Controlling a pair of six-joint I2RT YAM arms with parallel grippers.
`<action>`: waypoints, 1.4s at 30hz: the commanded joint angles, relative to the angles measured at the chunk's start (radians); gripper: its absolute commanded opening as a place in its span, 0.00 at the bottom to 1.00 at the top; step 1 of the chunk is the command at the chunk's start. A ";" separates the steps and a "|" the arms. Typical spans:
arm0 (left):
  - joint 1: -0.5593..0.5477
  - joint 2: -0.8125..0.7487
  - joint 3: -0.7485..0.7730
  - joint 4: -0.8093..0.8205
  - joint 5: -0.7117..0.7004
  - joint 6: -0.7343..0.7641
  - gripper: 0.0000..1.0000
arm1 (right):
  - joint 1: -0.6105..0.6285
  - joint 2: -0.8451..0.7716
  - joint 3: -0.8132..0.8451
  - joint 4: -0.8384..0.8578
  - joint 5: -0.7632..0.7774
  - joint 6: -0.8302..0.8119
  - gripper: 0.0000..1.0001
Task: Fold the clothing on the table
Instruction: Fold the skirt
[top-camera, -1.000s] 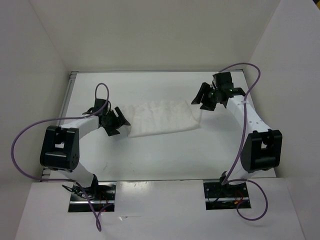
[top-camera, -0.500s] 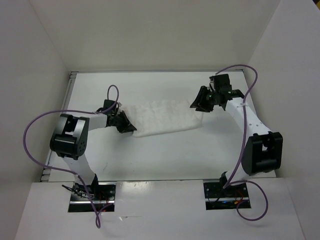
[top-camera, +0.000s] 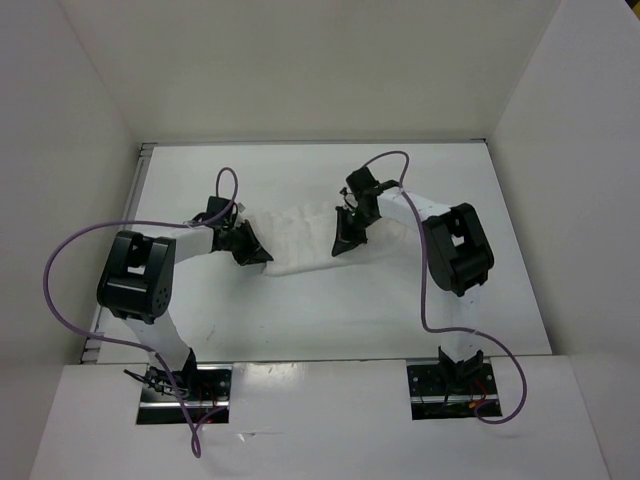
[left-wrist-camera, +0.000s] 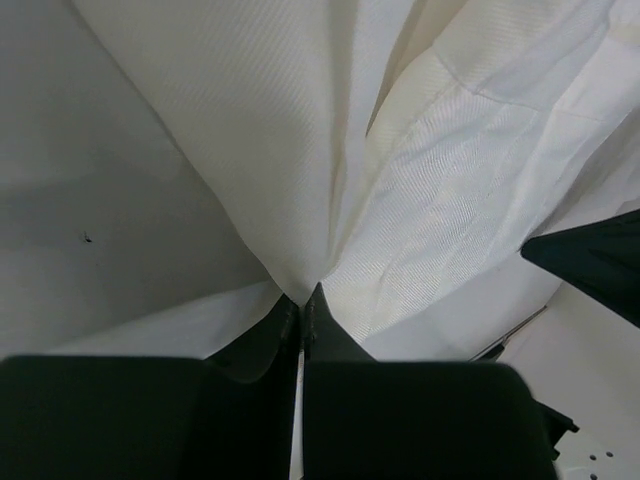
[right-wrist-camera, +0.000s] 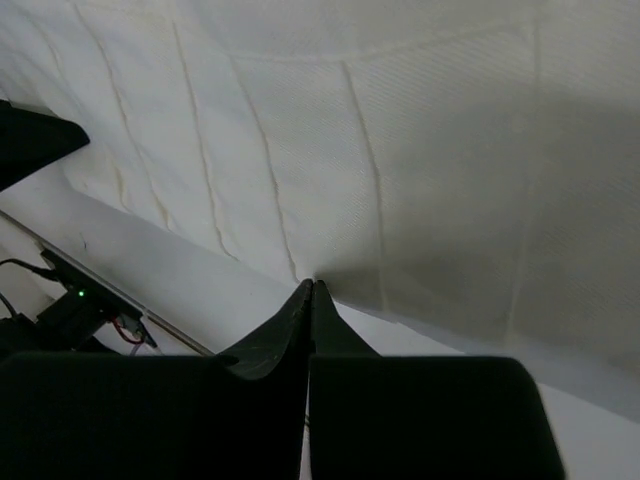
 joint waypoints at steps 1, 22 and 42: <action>-0.004 -0.040 0.041 -0.025 0.004 0.031 0.00 | 0.007 0.035 0.093 -0.003 -0.032 -0.013 0.00; -0.225 0.042 0.533 -0.084 0.274 0.028 0.00 | 0.139 0.276 0.257 0.086 -0.312 0.026 0.00; -0.200 0.002 0.395 -0.195 0.205 0.132 0.00 | -0.159 -0.183 -0.057 -0.072 -0.124 0.036 0.22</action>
